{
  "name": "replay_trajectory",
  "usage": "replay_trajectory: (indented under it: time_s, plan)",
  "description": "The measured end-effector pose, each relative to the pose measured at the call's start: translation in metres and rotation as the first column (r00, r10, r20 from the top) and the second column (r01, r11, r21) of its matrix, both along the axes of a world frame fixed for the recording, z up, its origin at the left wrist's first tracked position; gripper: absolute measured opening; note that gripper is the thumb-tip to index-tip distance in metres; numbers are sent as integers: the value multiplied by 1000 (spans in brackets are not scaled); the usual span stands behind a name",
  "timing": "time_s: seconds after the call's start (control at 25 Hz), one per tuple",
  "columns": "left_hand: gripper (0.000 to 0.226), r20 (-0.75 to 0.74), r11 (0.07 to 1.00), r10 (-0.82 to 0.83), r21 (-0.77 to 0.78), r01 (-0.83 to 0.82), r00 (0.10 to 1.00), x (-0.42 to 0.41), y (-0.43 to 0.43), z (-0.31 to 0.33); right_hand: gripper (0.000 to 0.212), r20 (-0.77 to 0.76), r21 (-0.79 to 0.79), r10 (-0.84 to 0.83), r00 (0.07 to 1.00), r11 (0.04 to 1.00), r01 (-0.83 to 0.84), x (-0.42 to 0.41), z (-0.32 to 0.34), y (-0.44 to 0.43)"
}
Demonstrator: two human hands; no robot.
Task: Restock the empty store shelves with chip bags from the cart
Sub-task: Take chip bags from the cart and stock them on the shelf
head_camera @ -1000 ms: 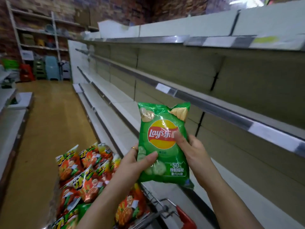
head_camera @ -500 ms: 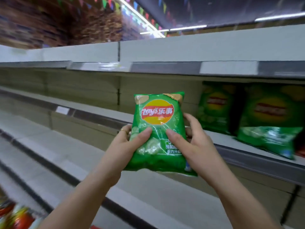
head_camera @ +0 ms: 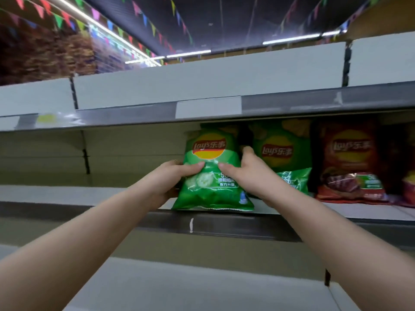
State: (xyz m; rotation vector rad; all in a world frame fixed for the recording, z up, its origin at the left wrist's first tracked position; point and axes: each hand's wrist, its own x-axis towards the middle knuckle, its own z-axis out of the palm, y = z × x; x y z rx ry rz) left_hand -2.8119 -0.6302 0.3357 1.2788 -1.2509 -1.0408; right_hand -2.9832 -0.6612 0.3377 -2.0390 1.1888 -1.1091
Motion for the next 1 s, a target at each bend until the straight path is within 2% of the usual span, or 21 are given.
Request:
replay_trajectory:
  time_s: [0.08,0.16,0.24,0.36,0.48,0.64,0.72,0.84,1.0]
  plan:
    - [39,-5,1000,-9,-16,9,1000,7,-24,0,64,-104,23,-51,993,998,54,6,4,-12]
    - [40,-8,999,-5,-38,5,1000,13,-47,-2,49,-210,60,-85,974,993,99,14,6,-22]
    - [42,-23,999,-3,-34,2,1000,16,-65,-3,44,-306,65,-114,945,988,140,21,6,-34]
    - [49,-60,998,-61,-38,59,996,18,-87,-3,64,-338,22,-170,926,982,188,27,3,-55]
    - [56,-61,994,-95,-52,92,994,19,-105,-5,70,-360,45,-217,907,967,249,32,4,-68]
    - [58,86,990,-108,-76,115,990,23,-115,-12,75,-444,18,-269,854,951,309,41,1,-71]
    - [57,130,991,-99,-76,110,987,23,-115,-15,76,-507,-41,-307,805,942,333,43,-1,-66]
    - [57,140,991,-70,-101,84,988,19,-108,-16,66,-543,-228,-398,740,917,326,36,5,-46]
    - [92,108,975,65,-216,-41,992,7,-90,-14,51,-517,-366,-458,723,882,297,13,14,-24]
